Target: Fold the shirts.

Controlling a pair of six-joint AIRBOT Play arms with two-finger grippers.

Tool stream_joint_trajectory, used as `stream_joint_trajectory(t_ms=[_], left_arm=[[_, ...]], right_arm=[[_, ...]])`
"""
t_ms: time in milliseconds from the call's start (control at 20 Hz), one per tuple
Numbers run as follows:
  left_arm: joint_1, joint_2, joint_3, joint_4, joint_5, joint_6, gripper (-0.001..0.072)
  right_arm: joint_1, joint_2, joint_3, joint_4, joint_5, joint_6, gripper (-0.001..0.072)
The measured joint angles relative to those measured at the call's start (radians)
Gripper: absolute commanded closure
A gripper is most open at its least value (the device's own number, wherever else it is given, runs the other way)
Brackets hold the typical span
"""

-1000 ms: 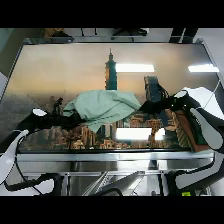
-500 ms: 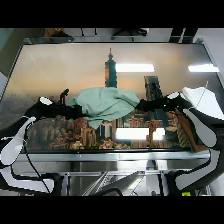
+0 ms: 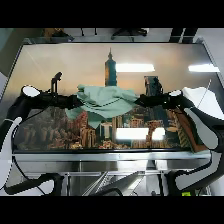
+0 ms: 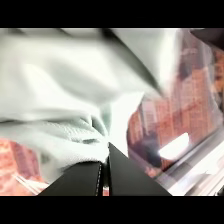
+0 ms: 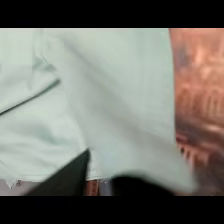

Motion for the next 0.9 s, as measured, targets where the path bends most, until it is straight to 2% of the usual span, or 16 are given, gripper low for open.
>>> stream_joint_trajectory(t_ms=[100,150,200,250,650,700,900], left_arm=[[0.000,0.025,-0.022,0.015,-0.010,-0.003,0.0695],[0.000,0.032,-0.034,0.031,-0.010,-0.003,0.0695],[0.004,0.037,-0.047,0.051,-0.013,-0.004,0.0695],[0.012,0.040,-0.059,0.071,-0.013,-0.004,0.0695],[0.163,0.049,-0.099,0.121,-0.018,0.005,0.0695],[0.176,0.049,-0.099,0.124,-0.020,0.007,0.0696],[0.202,0.049,-0.101,0.125,-0.027,0.008,0.0695]], right_arm=[[-0.011,0.011,0.002,0.000,0.022,-0.005,0.0277],[-0.025,0.018,0.003,0.003,0.038,-0.005,0.0246],[-0.043,0.023,0.003,0.004,0.050,-0.005,0.0137],[-0.062,0.027,0.003,0.004,0.064,-0.005,0.0107],[-0.120,-0.017,0.004,-0.015,0.093,0.003,0.0112],[-0.104,-0.030,0.004,-0.015,0.100,0.008,0.0152],[-0.025,-0.059,0.004,-0.006,0.112,0.014,0.0697]])
